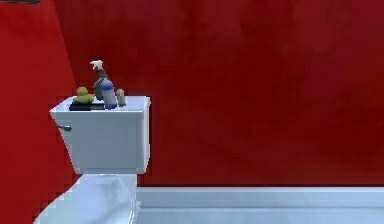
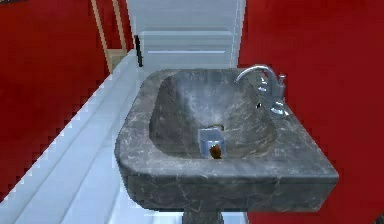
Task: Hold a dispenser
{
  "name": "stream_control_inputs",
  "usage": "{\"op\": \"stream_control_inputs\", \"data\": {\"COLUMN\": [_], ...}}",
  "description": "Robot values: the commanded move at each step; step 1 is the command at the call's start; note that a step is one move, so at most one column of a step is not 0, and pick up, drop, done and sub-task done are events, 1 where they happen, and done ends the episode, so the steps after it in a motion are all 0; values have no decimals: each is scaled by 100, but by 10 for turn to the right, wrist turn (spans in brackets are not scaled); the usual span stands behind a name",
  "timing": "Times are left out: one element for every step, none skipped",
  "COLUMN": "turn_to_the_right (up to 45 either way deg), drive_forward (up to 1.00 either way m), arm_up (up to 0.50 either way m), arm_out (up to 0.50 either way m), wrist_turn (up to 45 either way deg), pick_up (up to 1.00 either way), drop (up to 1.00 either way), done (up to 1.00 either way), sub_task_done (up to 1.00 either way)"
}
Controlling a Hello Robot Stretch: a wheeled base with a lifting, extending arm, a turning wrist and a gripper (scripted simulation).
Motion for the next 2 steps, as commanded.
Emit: {"op": "stream_control_inputs", "data": {"turn_to_the_right": [0,0], "drive_forward": [0,0], "arm_up": [50,38], "arm_out": [0,0], "wrist_turn": [0,0], "pick_up": [0,0], "drop": [0,0], "done": [0,0], "sub_task_done": [0,0]}}
